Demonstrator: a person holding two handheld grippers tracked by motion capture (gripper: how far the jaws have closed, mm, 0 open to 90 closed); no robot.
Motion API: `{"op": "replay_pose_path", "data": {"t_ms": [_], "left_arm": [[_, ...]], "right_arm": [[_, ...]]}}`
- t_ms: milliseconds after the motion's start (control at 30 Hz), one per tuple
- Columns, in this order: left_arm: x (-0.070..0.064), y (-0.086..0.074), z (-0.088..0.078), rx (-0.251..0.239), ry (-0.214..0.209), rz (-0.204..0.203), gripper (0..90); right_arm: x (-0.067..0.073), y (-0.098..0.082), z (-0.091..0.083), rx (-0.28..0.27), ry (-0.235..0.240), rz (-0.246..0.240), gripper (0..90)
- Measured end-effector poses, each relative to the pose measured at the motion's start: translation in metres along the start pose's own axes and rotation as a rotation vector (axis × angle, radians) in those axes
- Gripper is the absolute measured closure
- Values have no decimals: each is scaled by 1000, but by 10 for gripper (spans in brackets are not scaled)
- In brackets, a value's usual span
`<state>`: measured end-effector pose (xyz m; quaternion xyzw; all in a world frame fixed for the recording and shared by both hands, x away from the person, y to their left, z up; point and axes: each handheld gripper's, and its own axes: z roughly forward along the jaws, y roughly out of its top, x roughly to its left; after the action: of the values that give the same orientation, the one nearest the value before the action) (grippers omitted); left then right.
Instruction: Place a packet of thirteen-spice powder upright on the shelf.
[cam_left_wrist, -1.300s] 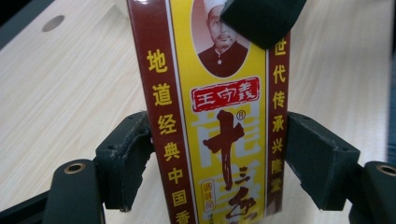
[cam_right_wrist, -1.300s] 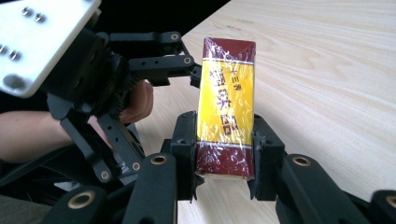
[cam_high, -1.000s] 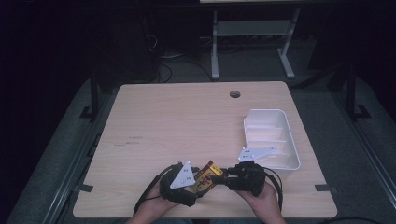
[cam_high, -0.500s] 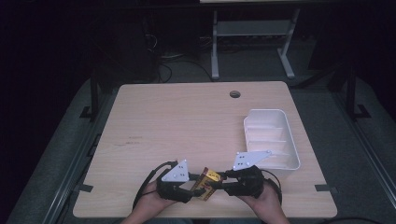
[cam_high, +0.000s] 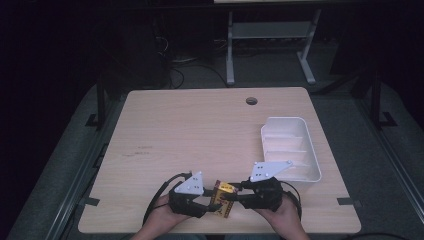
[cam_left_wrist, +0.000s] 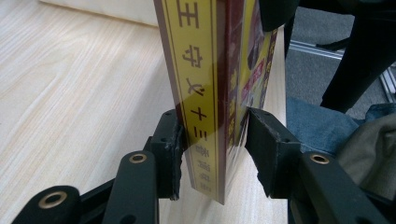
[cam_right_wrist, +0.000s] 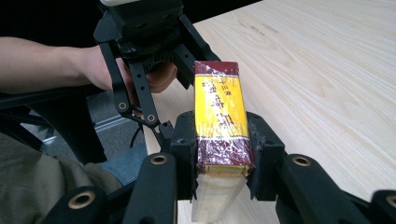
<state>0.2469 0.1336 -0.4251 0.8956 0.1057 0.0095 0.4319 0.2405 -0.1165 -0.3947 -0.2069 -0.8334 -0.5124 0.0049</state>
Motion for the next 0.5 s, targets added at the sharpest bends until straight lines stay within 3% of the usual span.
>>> {"op": "replay_pose_path", "data": {"t_ms": [300, 500], "left_arm": [[2, -1, -4, -33, 15, -11, 544], [9, -6, -15, -58, 43, -44, 475]], "right_arm": [[-3, 6, -1, 24, 14, -28, 679], [-13, 10, -6, 79, 6, -48, 679]]}}
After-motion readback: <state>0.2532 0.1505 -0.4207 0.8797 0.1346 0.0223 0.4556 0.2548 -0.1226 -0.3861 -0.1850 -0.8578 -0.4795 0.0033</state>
